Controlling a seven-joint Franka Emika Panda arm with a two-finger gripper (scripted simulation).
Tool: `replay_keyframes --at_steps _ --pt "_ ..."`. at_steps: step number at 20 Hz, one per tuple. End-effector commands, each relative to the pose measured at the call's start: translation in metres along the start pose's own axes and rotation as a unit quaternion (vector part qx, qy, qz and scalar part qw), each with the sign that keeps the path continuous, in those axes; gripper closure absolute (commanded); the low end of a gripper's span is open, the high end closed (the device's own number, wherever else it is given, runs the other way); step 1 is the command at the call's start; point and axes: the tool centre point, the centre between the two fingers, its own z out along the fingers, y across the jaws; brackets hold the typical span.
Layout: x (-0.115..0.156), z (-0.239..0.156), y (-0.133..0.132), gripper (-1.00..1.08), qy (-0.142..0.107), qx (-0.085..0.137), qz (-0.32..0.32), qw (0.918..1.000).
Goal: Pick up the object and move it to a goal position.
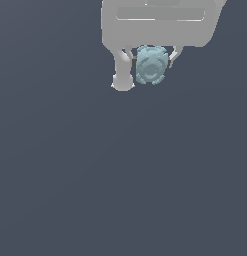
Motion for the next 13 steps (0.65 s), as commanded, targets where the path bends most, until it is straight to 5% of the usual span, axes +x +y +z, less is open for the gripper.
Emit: replay_keyframes --at_steps 1,13 --pt "-0.002 -0.014 0.001 1.08 -0.001 0.000 0.000 1.0000" --pt "-0.002 -0.036 0.002 1.08 -0.001 0.000 0.000 1.0000"
